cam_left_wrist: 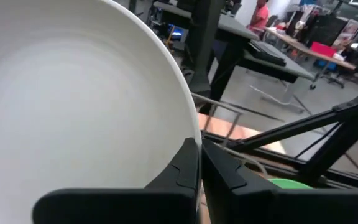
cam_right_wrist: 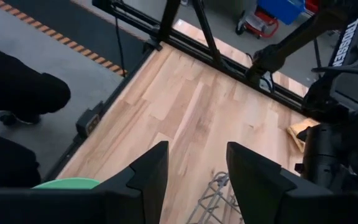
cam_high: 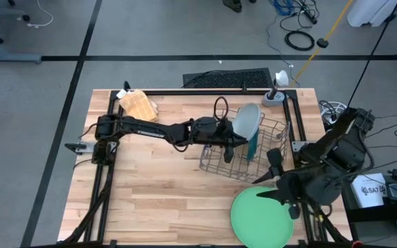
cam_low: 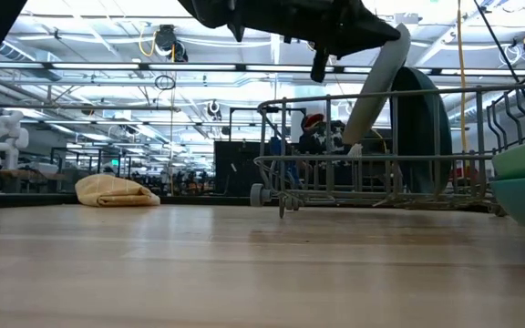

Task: Sort dishes
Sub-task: Put the white plate in the dish rack

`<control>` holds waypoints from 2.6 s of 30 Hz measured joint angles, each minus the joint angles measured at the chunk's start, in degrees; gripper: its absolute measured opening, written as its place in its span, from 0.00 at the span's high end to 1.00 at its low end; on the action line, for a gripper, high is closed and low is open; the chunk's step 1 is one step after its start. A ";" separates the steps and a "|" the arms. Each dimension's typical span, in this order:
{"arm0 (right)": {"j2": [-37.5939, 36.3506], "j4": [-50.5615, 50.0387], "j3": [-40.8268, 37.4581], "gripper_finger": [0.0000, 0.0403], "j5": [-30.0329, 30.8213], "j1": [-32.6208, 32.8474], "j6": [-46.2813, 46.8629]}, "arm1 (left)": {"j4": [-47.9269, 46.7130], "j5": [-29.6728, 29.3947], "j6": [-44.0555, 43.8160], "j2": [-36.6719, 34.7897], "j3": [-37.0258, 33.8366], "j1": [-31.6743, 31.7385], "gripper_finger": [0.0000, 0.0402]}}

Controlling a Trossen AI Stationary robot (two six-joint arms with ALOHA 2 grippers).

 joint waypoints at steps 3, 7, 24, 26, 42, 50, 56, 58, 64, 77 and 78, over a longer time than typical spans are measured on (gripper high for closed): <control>-1.05 0.02 0.00 0.61 2.28 2.18 0.69 | 0.63 -0.08 -1.64 0.00 0.00 -0.85 0.97; -2.21 0.04 0.00 0.61 5.81 5.38 1.43 | 5.60 -0.03 -2.29 0.00 -1.05 -2.22 0.98; -2.45 0.09 0.00 0.61 11.45 10.13 1.36 | 48.55 -1.44 -12.83 3.66 -16.76 -4.17 0.99; -2.45 0.15 0.00 0.61 11.48 10.13 1.23 | 53.28 -1.59 -14.84 6.10 -16.73 -4.50 0.99; -2.41 0.85 0.00 0.61 11.60 10.13 0.73 | 66.45 -8.00 -24.70 20.63 -11.63 -5.91 0.99; -2.40 0.98 0.00 0.61 11.59 10.13 1.08 | 60.66 -8.48 -24.50 20.48 -10.69 -5.98 0.77; -2.40 0.98 0.00 0.61 11.52 10.13 1.05 | 60.50 -8.71 -25.60 20.48 -10.67 -5.90 0.56; -2.40 0.96 0.00 0.61 11.52 10.13 1.05 | 60.41 -8.66 -26.18 20.47 -10.67 -5.74 0.50; -2.27 0.96 0.00 0.61 11.45 10.13 1.15 | 57.94 -6.25 -26.06 19.35 -10.77 -4.73 0.40; -2.23 0.94 0.00 0.61 11.37 10.13 1.18 | 39.47 0.70 -22.90 19.23 -1.53 -3.35 0.40; -2.23 0.94 0.00 0.61 11.37 10.13 1.18 | 37.12 1.69 -22.43 19.23 -0.48 -3.23 0.40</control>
